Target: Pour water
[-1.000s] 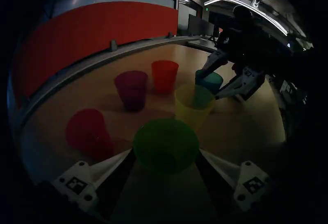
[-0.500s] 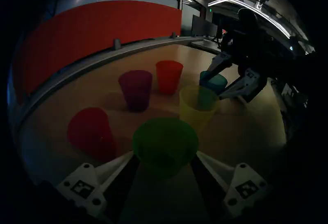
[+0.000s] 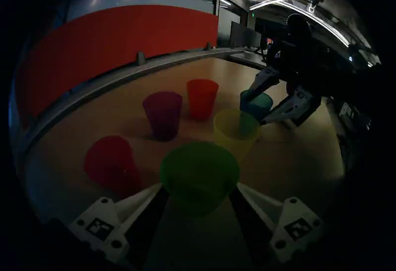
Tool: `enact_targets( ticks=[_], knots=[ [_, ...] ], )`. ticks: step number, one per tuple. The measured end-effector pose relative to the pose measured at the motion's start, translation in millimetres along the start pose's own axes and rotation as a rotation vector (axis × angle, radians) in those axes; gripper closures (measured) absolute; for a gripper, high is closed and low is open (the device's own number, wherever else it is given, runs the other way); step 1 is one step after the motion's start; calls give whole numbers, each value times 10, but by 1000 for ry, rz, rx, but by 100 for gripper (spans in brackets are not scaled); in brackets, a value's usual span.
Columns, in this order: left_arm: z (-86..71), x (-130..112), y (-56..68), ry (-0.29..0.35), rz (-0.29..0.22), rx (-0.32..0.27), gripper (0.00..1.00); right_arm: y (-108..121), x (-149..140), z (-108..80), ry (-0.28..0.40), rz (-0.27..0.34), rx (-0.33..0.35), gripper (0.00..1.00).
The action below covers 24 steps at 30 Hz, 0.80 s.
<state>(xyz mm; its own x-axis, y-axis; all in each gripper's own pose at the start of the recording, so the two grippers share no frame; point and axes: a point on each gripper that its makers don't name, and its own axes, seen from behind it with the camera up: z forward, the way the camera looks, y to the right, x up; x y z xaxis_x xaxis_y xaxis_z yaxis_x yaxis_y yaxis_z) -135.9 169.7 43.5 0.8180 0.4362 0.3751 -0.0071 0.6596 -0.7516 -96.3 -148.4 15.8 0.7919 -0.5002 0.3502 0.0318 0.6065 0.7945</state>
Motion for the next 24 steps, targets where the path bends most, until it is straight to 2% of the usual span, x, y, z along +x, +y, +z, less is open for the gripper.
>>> enact_targets(
  ticks=[11,24],
  knots=[
    [-160,164,41,38,5,14,18,-7,254,-255,49,-2,-18,12],
    [-519,494,58,111,24,67,18,-116,615,-628,105,-10,-26,12]
  ],
)
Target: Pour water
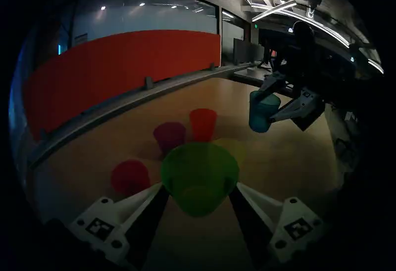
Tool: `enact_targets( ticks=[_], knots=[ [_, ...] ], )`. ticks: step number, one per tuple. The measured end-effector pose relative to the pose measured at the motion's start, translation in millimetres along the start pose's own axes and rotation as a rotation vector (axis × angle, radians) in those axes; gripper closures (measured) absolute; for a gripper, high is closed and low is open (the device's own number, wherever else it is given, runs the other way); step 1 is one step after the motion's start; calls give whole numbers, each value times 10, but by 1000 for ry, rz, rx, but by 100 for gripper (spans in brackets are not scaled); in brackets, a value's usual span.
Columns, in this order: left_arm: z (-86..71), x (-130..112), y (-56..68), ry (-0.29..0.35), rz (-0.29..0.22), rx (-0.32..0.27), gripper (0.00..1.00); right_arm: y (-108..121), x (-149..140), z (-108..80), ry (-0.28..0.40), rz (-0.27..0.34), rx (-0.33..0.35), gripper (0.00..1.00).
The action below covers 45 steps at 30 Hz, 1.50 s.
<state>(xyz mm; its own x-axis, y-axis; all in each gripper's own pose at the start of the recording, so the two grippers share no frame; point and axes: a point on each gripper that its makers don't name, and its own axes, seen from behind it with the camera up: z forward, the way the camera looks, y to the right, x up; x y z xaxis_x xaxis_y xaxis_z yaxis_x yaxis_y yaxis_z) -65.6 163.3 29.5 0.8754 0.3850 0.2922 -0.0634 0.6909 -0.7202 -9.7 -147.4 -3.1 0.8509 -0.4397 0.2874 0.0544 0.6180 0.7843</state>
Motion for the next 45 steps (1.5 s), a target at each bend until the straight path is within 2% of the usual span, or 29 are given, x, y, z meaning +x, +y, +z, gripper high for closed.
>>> enact_targets(
  ticks=[9,23,29,45],
  knots=[
    [-220,222,38,50,0,25,18,-120,257,-173,48,0,-1,12],
    [-531,492,113,122,-3,53,19,-330,685,-417,165,-2,-13,12],
    [-611,554,193,146,-17,45,18,-395,823,-489,215,1,-19,12],
    [-786,746,373,205,10,30,18,-495,1078,-609,321,15,-26,12]
  ],
)
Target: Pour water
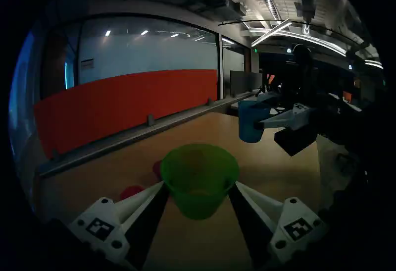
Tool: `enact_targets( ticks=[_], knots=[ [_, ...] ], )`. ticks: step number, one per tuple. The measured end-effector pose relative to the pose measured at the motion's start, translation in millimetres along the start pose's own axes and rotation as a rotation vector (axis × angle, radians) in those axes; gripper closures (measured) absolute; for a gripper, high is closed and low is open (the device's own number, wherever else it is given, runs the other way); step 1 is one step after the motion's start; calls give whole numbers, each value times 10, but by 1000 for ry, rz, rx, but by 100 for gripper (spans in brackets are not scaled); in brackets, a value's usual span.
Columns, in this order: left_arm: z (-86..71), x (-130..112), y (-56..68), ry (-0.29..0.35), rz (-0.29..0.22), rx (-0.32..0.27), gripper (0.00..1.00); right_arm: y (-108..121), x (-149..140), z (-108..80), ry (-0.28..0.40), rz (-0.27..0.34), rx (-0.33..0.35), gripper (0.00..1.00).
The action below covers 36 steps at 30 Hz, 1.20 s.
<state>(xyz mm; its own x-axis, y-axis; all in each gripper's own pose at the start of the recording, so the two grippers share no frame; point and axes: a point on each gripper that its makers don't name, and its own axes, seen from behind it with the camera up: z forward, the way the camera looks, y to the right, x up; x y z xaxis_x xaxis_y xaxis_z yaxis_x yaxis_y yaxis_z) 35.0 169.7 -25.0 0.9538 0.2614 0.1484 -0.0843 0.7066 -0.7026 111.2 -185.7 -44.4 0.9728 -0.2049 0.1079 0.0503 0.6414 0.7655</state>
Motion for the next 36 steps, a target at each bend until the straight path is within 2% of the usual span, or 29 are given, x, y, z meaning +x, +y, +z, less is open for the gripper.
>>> enact_targets(
  ticks=[14,36],
  knots=[
    [-56,119,55,38,-5,-1,18,-49,126,-15,35,-12,0,12],
    [-91,279,95,96,-6,-2,18,-83,301,13,50,-47,7,12]
  ],
)
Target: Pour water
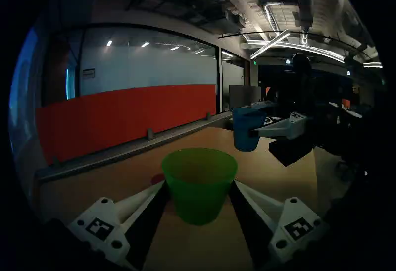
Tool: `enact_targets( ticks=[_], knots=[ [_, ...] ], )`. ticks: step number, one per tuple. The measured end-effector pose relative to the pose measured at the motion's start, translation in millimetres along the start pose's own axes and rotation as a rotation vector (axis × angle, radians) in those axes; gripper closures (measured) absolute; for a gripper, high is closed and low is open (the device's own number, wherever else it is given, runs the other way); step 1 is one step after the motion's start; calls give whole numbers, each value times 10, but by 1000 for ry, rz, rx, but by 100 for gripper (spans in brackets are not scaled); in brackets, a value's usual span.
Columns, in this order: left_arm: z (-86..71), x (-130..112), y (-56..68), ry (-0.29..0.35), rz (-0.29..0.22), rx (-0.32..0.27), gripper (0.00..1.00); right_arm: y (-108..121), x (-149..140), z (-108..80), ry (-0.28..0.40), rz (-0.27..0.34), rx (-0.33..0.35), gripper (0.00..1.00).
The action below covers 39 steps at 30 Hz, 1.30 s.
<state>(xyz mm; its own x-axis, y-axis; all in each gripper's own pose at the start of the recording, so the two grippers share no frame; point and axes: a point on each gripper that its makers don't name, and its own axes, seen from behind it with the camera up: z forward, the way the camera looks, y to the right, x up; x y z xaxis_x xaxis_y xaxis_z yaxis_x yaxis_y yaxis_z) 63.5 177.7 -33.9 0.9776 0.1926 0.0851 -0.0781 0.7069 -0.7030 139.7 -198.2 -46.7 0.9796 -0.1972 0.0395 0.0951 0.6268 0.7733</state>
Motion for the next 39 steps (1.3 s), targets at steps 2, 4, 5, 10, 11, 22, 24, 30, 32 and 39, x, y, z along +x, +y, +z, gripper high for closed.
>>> enact_targets(
  ticks=[2,4,5,10,11,22,24,30,32,39],
  knots=[
    [0,9,7,5,1,-1,18,0,16,9,2,-3,2,12],
    [1,21,17,9,3,-3,18,-1,31,24,2,-11,4,12],
    [1,27,22,11,4,-5,18,-2,38,32,2,-15,4,12],
    [16,57,52,28,6,-10,18,-8,121,75,6,-41,12,12],
    [19,63,59,32,6,-10,18,-10,141,82,7,-47,14,12],
    [49,96,120,56,10,-17,18,35,329,177,13,-146,16,12],
    [55,106,141,60,11,-20,18,38,360,197,13,-166,17,12],
    [85,120,220,67,12,-34,18,69,460,255,15,-228,14,12],
    [98,127,239,70,13,-37,18,85,496,273,17,-249,12,13],
    [135,142,292,78,10,-47,19,127,629,334,28,-318,0,13]
  ],
)
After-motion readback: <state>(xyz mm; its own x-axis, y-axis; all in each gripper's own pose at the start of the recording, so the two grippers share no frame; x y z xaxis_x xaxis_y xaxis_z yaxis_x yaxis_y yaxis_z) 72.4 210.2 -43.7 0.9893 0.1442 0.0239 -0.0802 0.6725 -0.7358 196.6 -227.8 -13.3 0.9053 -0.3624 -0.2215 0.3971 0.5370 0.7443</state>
